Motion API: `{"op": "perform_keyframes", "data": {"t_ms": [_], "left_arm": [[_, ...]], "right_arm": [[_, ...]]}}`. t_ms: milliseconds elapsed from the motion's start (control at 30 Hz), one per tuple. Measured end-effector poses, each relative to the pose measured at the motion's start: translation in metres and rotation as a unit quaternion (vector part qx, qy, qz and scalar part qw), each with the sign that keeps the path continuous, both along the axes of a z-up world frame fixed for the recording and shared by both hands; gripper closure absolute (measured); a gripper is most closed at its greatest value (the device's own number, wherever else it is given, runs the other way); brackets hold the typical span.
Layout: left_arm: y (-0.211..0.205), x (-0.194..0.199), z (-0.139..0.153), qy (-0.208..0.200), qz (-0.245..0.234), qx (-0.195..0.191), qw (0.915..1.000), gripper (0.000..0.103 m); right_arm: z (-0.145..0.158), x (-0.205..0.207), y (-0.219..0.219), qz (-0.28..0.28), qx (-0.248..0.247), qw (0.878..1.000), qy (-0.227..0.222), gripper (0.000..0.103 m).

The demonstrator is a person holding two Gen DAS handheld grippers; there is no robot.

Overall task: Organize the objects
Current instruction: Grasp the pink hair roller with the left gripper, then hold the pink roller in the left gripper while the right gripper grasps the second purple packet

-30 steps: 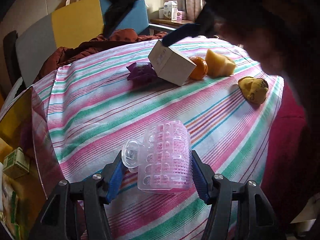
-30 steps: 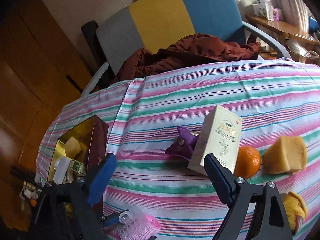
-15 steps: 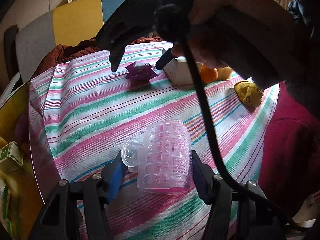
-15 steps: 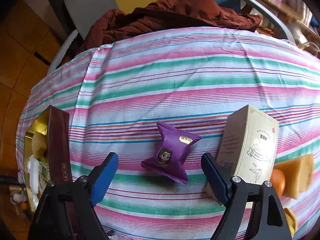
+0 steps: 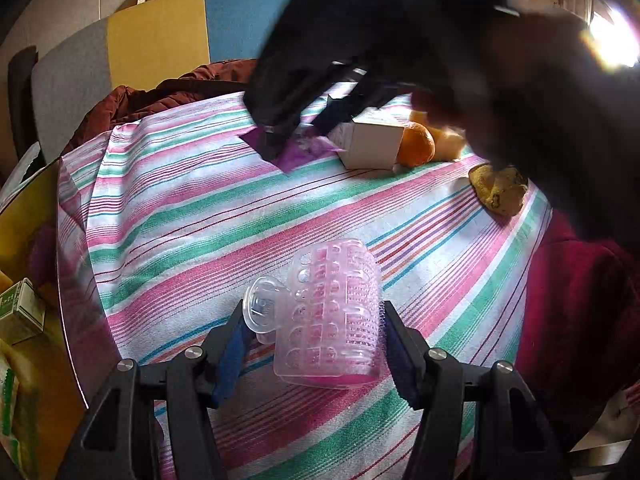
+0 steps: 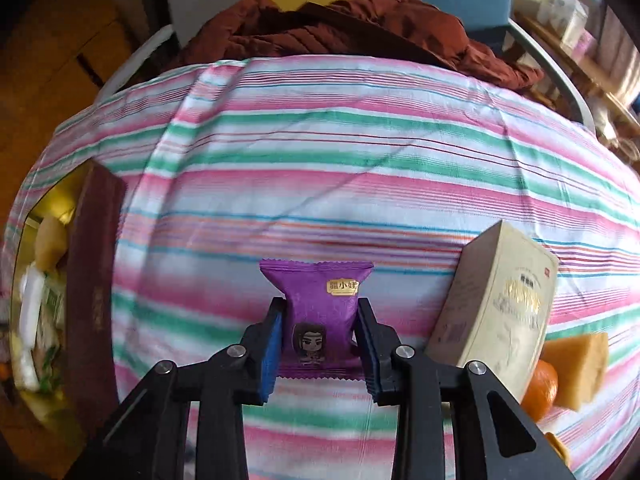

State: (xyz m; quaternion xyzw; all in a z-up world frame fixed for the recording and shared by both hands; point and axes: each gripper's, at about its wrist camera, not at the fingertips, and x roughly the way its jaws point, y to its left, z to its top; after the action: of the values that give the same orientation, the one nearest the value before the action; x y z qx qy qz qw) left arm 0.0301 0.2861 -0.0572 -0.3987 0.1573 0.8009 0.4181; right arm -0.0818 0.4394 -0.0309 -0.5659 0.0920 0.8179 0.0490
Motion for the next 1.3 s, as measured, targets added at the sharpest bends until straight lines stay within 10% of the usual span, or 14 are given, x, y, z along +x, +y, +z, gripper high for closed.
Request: {"op": "perform_keyframes", "data": {"t_ms": [333, 867, 1300], "left_arm": [[0.004, 0.0, -0.001, 0.016, 0.008, -0.011, 0.9998, 0.041], [0.0, 0.01, 0.005, 0.018, 0.028, -0.027, 0.9991, 0.042], [-0.045, 0.012, 0.074, 0.028, 0.072, 0.042, 0.9961, 0.042]], "right_arm": [[-0.004, 0.099, -0.008, 0.022, -0.002, 1.0, 0.007, 0.069], [-0.018, 0.091, 0.006, 0.001, 0.012, 1.0, 0.007, 0.068], [-0.003, 0.089, -0.002, 0.014, 0.0, 0.998, 0.056, 0.068]]}}
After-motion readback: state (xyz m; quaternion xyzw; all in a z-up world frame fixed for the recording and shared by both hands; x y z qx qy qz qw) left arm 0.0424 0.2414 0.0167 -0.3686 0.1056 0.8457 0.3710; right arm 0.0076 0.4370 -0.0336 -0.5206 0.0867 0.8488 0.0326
